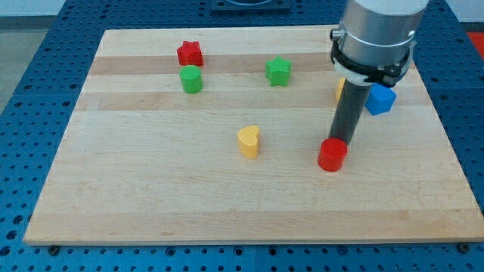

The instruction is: Move the yellow heart towards the group of blocks

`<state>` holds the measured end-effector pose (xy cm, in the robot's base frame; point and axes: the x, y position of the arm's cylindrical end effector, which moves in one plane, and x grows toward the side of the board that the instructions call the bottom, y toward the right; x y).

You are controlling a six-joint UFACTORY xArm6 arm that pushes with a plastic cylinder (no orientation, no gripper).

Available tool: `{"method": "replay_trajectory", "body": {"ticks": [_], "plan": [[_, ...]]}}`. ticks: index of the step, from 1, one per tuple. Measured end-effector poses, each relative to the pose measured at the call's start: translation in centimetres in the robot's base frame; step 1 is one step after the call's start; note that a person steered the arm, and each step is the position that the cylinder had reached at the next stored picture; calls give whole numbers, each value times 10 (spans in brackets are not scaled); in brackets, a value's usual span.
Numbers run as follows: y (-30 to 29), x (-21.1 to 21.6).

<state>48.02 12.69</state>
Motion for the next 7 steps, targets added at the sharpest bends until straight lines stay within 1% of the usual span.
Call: {"method": "replay_trajectory", "body": {"ticks": [4,7], "plan": [[-93,9],[-179,36]]}}
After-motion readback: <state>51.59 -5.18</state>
